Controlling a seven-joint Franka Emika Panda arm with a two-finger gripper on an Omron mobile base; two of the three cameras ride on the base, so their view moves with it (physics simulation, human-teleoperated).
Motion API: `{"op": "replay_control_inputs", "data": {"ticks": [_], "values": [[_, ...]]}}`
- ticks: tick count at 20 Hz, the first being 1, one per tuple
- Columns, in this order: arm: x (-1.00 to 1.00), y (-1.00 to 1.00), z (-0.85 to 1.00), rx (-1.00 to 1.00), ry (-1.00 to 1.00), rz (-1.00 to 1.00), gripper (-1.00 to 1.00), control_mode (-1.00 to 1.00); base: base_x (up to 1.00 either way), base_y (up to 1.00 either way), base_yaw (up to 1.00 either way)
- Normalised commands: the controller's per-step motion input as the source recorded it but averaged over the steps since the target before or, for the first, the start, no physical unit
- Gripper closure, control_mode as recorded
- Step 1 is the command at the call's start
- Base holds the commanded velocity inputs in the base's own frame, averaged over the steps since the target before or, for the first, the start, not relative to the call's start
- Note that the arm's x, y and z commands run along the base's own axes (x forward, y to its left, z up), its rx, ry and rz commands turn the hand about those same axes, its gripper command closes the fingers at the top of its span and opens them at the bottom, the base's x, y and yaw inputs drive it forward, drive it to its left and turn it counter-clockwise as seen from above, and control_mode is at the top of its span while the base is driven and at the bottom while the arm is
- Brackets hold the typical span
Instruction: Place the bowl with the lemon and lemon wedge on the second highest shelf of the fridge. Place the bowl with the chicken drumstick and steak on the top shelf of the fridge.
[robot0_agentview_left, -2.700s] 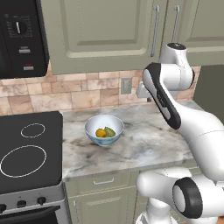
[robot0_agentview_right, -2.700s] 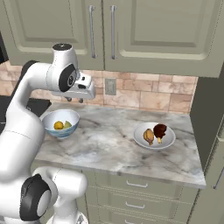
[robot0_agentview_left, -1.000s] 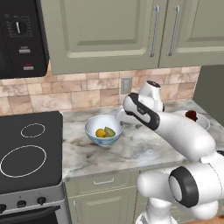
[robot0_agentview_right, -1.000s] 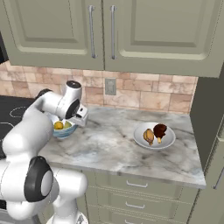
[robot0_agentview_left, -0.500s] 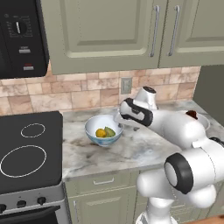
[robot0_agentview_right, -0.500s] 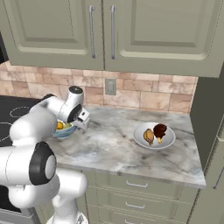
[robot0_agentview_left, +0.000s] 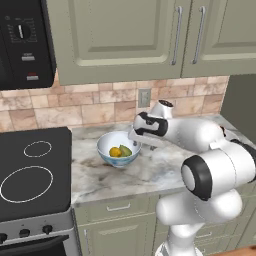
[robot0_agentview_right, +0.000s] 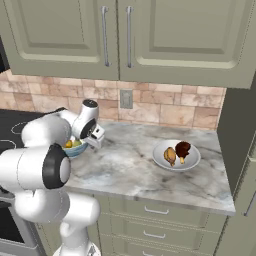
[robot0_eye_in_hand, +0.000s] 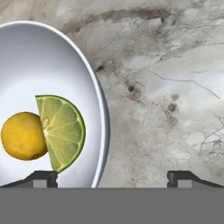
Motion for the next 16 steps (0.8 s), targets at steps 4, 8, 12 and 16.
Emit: {"op": "replay_control_inputs", "data": {"ticks": [4, 8, 12, 16], "values": [[0.25, 0.02, -0.23, 0.00, 0.04, -0.02, -1.00, -1.00, 0.00, 0.00, 0.00], [0.13, 0.05, -0.25, 0.00, 0.02, -0.01, -1.00, -1.00, 0.00, 0.00, 0.00], [0.13, 0.12, -0.27, 0.00, 0.00, -0.02, -1.00, -1.00, 0.00, 0.00, 0.00], [0.19, 0.21, -0.18, 0.00, 0.00, -0.02, 1.00, -1.00, 0.00, 0.00, 0.00]]}}
